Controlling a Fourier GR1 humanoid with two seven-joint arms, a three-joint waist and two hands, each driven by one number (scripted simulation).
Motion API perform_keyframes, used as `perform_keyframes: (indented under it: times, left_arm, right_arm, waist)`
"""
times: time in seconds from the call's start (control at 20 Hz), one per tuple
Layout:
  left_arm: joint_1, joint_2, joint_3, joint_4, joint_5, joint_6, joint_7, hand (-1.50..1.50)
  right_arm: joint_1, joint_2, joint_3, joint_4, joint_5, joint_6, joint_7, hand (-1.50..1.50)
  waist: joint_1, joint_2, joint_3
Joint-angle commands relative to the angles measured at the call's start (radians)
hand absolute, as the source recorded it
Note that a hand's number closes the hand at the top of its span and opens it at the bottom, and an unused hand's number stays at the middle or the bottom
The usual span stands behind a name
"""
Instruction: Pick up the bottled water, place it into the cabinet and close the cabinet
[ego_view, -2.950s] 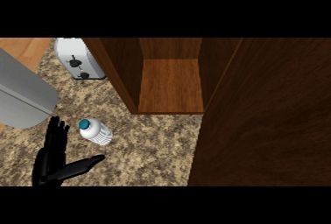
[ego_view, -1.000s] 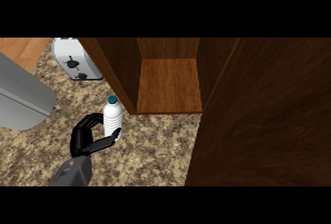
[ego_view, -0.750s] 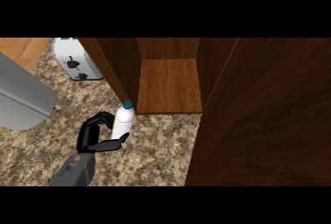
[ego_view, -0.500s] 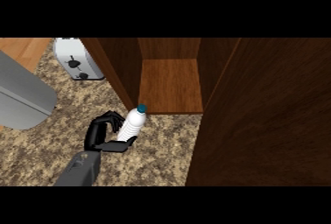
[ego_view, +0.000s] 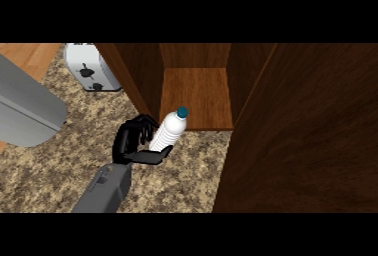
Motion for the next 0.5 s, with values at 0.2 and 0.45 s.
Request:
perform_keyframes:
  times: [0.2,0.45]
  left_arm:
    - [-0.054,-0.011,-0.159,-0.230,0.165,0.113,0.244,1.50]
    - [-0.029,-0.011,-0.284,-0.334,0.224,0.252,0.310,1.50]
  right_arm:
    - [0.032,-0.016,0.027,-0.073,0.054,-0.008,0.001,-1.50]
    - [0.037,-0.022,0.042,-0.078,0.055,-0.018,0.003,-1.50]
  waist:
    - [-0.005,0.001,0.000]
    - [-0.010,0.000,-0.001]
